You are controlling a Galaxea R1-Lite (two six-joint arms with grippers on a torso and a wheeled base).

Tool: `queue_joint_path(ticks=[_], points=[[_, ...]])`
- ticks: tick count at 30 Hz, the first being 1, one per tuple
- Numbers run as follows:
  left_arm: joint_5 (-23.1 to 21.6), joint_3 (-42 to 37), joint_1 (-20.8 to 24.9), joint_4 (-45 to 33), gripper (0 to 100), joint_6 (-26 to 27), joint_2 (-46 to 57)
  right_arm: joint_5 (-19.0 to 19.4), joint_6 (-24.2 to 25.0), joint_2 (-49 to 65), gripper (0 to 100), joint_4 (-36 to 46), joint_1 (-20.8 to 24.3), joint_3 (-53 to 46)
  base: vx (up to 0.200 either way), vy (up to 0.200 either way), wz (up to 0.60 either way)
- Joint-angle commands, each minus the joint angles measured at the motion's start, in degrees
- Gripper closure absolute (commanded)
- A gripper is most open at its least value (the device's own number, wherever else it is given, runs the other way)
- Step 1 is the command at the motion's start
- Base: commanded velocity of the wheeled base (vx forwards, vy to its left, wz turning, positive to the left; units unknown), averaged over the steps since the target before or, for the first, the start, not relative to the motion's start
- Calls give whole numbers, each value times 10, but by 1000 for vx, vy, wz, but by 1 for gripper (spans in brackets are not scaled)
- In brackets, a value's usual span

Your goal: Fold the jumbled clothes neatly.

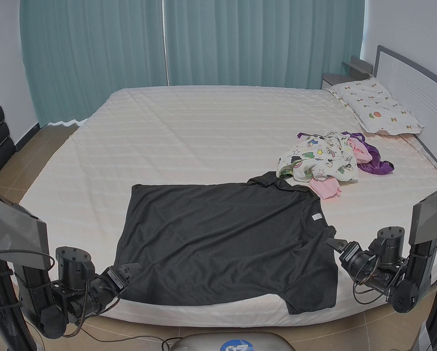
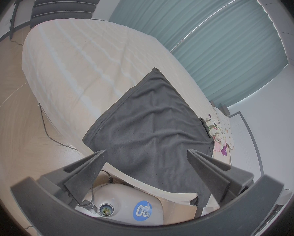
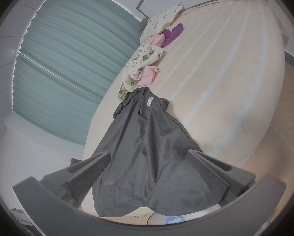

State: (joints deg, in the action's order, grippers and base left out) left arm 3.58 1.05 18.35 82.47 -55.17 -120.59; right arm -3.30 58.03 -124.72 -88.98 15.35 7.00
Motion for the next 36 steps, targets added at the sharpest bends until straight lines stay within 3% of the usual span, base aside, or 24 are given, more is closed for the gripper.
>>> queue_joint_path(ticks=[1,9,17,23,28,36], points=[[-2,-10,0,1,0,0,-26,1,1,-7,0,-8,0,-4,-200,0,0],[4,-8,-7,3,0,6,-63,0,2,-9,0,-8,2,-3,-100,0,0],[7,-5,-20,75,0,9,-141,1,1,-10,0,-8,3,-2,0,0,0],[27,37,-24,75,0,31,-165,1,1,-8,0,-8,6,-2,0,0,0],[5,37,-44,75,0,89,-141,1,1,-8,0,-8,8,-2,0,0,0],[1,64,-57,75,0,97,-176,1,1,-8,0,-8,9,-2,0,0,0]])
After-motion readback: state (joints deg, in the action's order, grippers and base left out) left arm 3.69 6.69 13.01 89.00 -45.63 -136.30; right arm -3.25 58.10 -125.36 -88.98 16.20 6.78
